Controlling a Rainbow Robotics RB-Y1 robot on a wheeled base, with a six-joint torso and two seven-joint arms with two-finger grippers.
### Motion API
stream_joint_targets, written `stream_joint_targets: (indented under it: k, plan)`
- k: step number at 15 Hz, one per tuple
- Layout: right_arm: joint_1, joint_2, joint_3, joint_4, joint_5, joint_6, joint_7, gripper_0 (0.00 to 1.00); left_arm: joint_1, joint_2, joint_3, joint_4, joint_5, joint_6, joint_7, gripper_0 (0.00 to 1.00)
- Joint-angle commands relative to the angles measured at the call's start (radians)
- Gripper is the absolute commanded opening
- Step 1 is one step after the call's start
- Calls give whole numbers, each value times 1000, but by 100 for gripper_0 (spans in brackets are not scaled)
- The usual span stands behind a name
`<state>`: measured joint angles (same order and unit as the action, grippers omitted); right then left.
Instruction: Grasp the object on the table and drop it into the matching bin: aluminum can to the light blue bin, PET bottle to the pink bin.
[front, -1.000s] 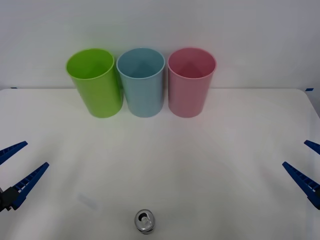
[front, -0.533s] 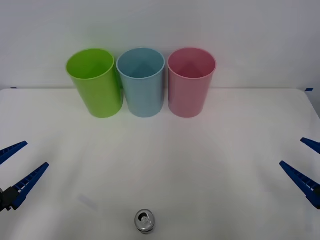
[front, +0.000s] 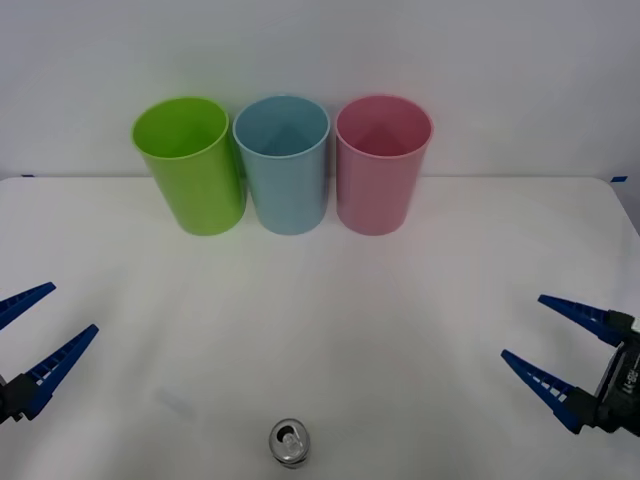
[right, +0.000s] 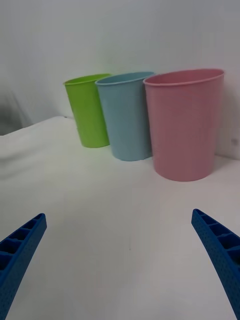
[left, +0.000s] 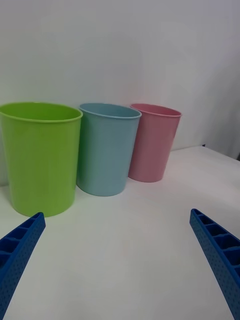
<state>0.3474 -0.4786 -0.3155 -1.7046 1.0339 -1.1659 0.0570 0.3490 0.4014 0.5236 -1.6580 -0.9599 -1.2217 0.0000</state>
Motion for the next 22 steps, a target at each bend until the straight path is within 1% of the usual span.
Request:
stream_joint_targets:
  k: [1, 3, 5, 7, 10, 14, 16, 22]
  plan:
    - [-16, 0, 55, 13, 58, -11, 9, 100, 0, 0, 0, 0, 0, 0, 0, 100]
    - [-38, 0, 99, 40, 89, -29, 21, 100, 0, 0, 0, 0, 0, 0, 0, 100]
    - [-59, 0, 142, 72, 98, -47, 32, 100, 0, 0, 0, 0, 0, 0, 0, 100]
    - [-94, 3, 188, 112, 129, -83, 46, 100, 0, 0, 0, 0, 0, 0, 0, 100]
    - [-139, 3, 256, 154, 152, -109, 69, 100, 0, 0, 0, 0, 0, 0, 0, 100]
    - [-169, 3, 349, 154, 182, -109, 113, 100, 0, 0, 0, 0, 0, 0, 0, 100]
    - [-189, 2, 394, 155, 186, -107, 179, 100, 0, 0, 0, 0, 0, 0, 0, 100]
    - [-248, 3, 527, 198, 199, -100, 231, 100, 0, 0, 0, 0, 0, 0, 0, 100]
